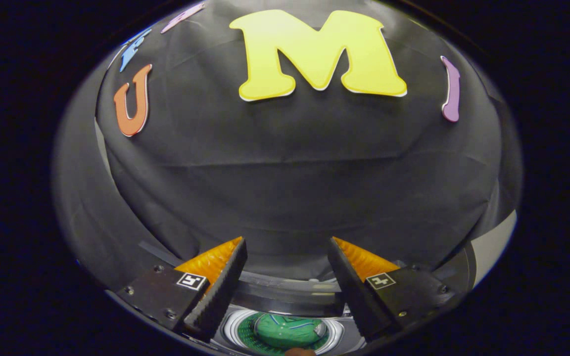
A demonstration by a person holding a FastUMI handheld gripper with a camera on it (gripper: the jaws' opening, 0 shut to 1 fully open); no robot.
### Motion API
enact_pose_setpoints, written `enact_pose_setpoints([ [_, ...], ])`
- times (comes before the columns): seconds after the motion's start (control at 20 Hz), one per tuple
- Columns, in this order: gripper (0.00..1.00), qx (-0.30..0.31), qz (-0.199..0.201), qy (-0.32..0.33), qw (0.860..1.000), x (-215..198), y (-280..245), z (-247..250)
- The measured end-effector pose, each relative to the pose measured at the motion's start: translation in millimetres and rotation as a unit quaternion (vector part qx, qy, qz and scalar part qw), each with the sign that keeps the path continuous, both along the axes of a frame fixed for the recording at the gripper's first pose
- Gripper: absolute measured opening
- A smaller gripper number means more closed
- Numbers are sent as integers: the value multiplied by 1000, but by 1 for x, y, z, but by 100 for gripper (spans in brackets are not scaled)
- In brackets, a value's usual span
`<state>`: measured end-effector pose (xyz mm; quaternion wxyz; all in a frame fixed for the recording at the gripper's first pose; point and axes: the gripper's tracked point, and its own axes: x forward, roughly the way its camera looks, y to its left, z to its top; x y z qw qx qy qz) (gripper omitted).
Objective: Put the clothes into the washing machine and then close the washing machine lid.
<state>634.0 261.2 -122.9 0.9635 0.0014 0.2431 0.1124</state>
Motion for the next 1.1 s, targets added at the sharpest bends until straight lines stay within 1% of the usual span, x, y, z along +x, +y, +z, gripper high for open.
enact_pose_setpoints([
  [0.35,100,1,-1,-7,1000,-9,0,1],
  [0.65,100,2,8,-14,1000,-28,-1,-2],
  [0.8,100,4,6,-15,1000,-37,-1,-4],
  [0.95,100,4,5,-23,1000,-47,-2,-6],
  [1.1,100,4,3,-28,1000,-68,-4,-12],
])
